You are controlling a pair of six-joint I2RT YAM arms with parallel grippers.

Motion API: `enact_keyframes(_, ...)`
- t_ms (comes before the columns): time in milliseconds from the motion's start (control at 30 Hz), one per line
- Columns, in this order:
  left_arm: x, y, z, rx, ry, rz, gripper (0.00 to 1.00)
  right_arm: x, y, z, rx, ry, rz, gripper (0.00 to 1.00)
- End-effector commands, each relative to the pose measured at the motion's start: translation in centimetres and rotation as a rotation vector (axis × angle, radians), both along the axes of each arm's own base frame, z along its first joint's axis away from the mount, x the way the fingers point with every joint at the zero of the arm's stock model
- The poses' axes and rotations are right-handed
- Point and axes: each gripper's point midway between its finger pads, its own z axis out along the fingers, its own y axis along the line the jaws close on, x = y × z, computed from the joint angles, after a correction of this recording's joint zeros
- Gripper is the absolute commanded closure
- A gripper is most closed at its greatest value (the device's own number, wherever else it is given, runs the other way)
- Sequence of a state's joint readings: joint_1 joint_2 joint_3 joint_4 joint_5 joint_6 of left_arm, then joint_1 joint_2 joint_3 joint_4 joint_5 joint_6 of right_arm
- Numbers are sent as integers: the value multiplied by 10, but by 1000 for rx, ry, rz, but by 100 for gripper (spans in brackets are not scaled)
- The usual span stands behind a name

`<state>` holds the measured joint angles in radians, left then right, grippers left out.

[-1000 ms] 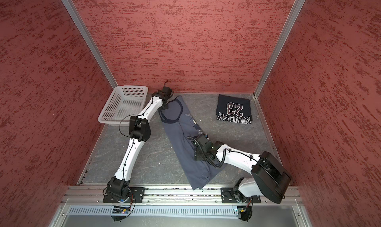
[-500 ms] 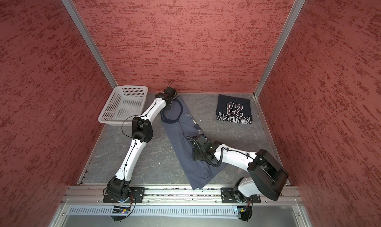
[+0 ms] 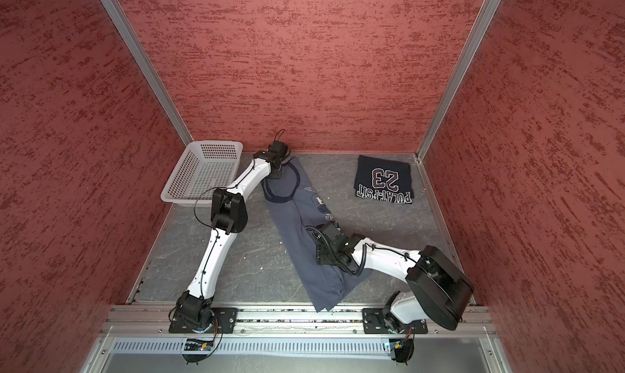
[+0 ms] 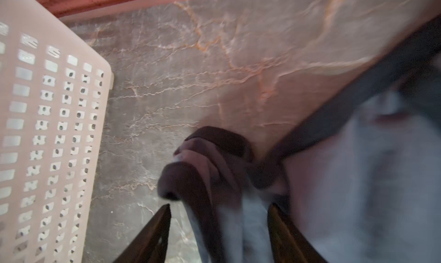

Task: Fold and stack tank tops
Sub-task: Smooth out the tank top at the center of the table.

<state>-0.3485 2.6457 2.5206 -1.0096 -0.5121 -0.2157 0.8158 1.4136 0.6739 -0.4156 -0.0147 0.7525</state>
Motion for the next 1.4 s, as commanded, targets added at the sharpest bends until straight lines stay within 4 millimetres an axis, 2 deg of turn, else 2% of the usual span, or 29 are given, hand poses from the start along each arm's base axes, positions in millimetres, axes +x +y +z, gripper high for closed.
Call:
enact_keyframes(0,3,-6,28,-113,-64,15,31,-4,1,-6,9,11,-8,23)
enact_keyframes(67,-1,-7,30,-169,-69,26,28,-4,2,-8,8,17,-7,23)
enact_keyframes(167,-6,2,30,-243,-76,80,29,-4,2,-11,3,23,-3,23)
enact_keyframes(333,-13,29,34,-322,-123,185,44,-5,3,-13,8,26,1,24)
enact_keyframes(367,-15,35,34,-325,-129,209,47,-6,2,-18,-3,40,1,24)
enact_keyframes(500,-13,49,26,-332,-118,248,55,-7,1,-21,-10,47,0,24)
enact_keyframes(633,-6,47,8,-334,-77,240,56,-7,1,-21,-13,46,-3,24)
enact_keyframes(767,2,36,-8,-360,-47,214,59,-8,1,-20,-8,50,-6,24)
enact_keyframes(1133,10,24,-35,-367,24,200,64,-14,-4,-24,-9,66,-19,25)
enact_keyframes(1267,3,27,-47,-350,63,219,64,-18,-6,-27,-9,82,-19,25)
enact_keyframes(1367,-5,42,-55,-303,95,268,64,-23,-4,-21,18,81,-9,25)
